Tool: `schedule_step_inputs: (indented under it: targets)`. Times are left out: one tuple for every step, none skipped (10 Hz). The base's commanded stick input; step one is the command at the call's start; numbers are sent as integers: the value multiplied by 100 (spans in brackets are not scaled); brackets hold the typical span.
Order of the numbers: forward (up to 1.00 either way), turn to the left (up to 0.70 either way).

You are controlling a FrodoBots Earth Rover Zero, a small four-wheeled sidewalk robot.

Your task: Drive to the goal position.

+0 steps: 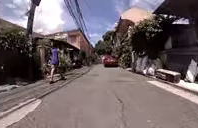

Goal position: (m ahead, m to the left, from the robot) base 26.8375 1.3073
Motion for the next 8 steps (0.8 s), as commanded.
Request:
schedule_step_inputs:
  targets:
    - [70, 0]
    - [70, 0]
    - [70, 0]
    - [70, 0]
    - [70, 0]
    - [70, 0]
    - [70, 0]
    - [70, 0]
